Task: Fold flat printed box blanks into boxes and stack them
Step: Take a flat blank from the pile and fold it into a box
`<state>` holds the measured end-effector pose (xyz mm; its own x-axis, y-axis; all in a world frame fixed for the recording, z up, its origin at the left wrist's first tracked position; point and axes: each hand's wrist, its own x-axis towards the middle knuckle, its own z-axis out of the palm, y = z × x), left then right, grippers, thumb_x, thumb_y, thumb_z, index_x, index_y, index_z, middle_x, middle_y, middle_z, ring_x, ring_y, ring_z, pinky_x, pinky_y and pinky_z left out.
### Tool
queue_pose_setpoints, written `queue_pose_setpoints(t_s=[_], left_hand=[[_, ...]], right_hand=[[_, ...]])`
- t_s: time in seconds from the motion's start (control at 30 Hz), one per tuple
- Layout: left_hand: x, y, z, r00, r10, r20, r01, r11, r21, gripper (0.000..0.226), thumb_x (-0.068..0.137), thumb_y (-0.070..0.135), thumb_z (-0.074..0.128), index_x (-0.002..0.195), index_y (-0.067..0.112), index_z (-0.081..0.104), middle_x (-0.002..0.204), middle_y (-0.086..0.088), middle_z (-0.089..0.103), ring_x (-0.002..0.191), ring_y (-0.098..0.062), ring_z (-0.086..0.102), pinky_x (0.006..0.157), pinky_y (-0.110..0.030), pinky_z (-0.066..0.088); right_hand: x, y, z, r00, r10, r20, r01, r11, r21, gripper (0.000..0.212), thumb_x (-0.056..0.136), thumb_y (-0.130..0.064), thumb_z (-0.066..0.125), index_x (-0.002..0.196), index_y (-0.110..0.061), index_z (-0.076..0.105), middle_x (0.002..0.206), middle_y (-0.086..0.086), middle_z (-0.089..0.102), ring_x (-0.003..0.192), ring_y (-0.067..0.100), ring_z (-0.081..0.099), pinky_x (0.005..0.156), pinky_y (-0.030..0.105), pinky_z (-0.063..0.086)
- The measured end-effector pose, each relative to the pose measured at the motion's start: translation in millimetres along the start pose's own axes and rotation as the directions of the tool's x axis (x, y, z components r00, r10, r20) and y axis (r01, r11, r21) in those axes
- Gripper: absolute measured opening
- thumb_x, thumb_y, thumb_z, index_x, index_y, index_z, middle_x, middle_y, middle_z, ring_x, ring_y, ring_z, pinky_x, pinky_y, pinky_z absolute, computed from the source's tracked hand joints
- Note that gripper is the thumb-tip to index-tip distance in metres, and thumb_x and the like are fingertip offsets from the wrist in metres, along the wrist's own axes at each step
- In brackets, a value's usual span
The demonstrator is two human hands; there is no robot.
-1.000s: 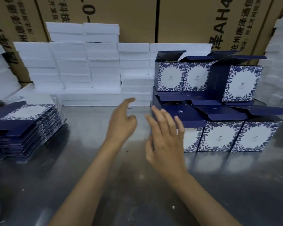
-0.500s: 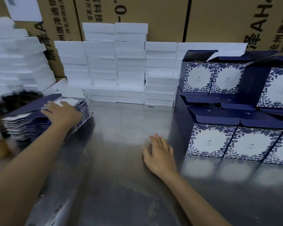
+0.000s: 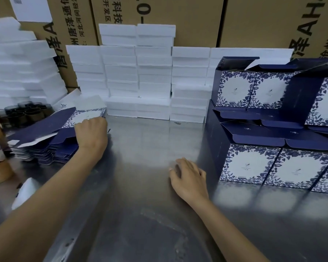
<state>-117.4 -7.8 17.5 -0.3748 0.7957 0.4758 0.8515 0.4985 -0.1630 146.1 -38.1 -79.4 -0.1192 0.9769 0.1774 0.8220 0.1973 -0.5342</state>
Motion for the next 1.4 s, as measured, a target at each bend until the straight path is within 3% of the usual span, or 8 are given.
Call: queue_pose_setpoints(t_s=[0.33,0.43,0.53,0.7,0.93,1.2,1.3,1.4], left_hand=[[-35.7,46.3,-43.6,0.992,0.031,-0.123,-0.040,0.997,-0.073,0.011,0.082,0.002,0.060,0.088,0.011,0.064,0.082,-0.006,0.067,0.078,-0.026,0.065,0.074,-0.033,0.036],[-49.8,65.9,-49.7,0.992,0.051,-0.116,-0.061,0.994,-0.086,0.012,0.082,0.002,0.059,0.087,0.012,0.063,0.082,-0.004,0.067,0.077,-0.024,0.065,0.070,-0.032,0.033],[-60.7,83.2,-49.7,0.994,0.076,-0.078,-0.084,0.991,-0.105,0.016,0.087,0.002,0.055,0.092,0.015,0.062,0.090,-0.002,0.069,0.085,-0.023,0.068,0.068,-0.030,0.033],[-80.4,105.3,-54.5,0.994,0.094,-0.063,-0.103,0.983,-0.154,0.014,0.094,0.015,0.053,0.097,0.022,0.064,0.093,0.002,0.070,0.087,-0.017,0.069,0.062,-0.028,0.033],[-103.0,124.3,-65.7,0.983,0.115,-0.140,-0.157,0.926,-0.344,0.019,0.094,0.013,0.046,0.099,0.014,0.064,0.087,-0.003,0.068,0.081,-0.023,0.066,0.060,-0.031,0.032],[-91.3,108.6,-63.5,0.972,-0.131,-0.196,-0.119,0.447,-0.886,0.025,0.096,0.019,0.048,0.117,0.013,0.062,0.113,-0.011,0.067,0.109,-0.030,0.057,0.083,-0.040,0.042],[-71.4,89.0,-45.7,0.968,-0.252,-0.012,0.098,0.421,-0.902,0.044,0.097,0.019,0.048,0.140,0.006,0.048,0.144,-0.015,0.051,0.135,-0.034,0.040,0.110,-0.049,0.032],[-65.6,79.8,-25.1,0.928,-0.155,0.338,0.358,0.124,-0.926,0.041,0.104,0.031,0.038,0.141,0.015,0.048,0.143,-0.006,0.053,0.134,-0.032,0.045,0.111,-0.047,0.034]], right_hand=[[1.9,-7.7,-10.8,0.997,0.069,-0.026,-0.058,0.955,0.290,0.032,0.102,-0.036,0.048,0.130,-0.026,0.061,0.129,-0.004,0.064,0.126,0.014,0.052,0.104,0.025,0.031],[12.5,-34.6,-28.2,0.978,0.163,0.134,-0.208,0.648,0.733,0.027,0.105,-0.031,0.046,0.116,-0.018,0.067,0.120,0.002,0.071,0.109,0.017,0.062,0.078,0.021,0.042],[30.0,-68.3,-42.0,0.902,0.044,0.429,-0.424,0.272,0.864,0.036,0.107,-0.037,0.039,0.121,-0.011,0.060,0.107,0.008,0.072,0.094,0.024,0.066,0.086,0.032,0.050],[49.0,-98.9,-56.6,0.818,-0.067,0.571,-0.562,0.121,0.818,0.040,0.100,-0.049,0.049,0.105,-0.012,0.065,0.096,0.006,0.064,0.088,0.021,0.060,0.085,0.031,0.049],[62.0,-82.1,-69.2,0.846,0.034,0.532,-0.516,0.303,0.801,0.029,0.098,-0.014,0.054,0.069,-0.016,0.055,0.072,0.001,0.057,0.068,0.014,0.055,0.064,0.025,0.044],[56.4,-34.5,-93.8,0.975,0.219,0.042,-0.152,0.514,0.844,0.020,0.104,-0.016,0.045,0.107,-0.022,0.064,0.100,-0.003,0.065,0.091,0.015,0.054,0.072,0.027,0.039],[36.0,-10.0,-90.8,0.966,0.252,-0.062,-0.088,0.544,0.835,0.033,0.107,-0.020,0.044,0.136,-0.025,0.057,0.132,-0.006,0.060,0.115,0.011,0.056,0.079,0.020,0.041],[15.4,6.6,-82.7,0.967,0.215,-0.139,0.003,0.533,0.846,0.041,0.108,-0.019,0.042,0.141,-0.040,0.050,0.138,-0.010,0.060,0.121,0.006,0.057,0.086,0.018,0.043]])
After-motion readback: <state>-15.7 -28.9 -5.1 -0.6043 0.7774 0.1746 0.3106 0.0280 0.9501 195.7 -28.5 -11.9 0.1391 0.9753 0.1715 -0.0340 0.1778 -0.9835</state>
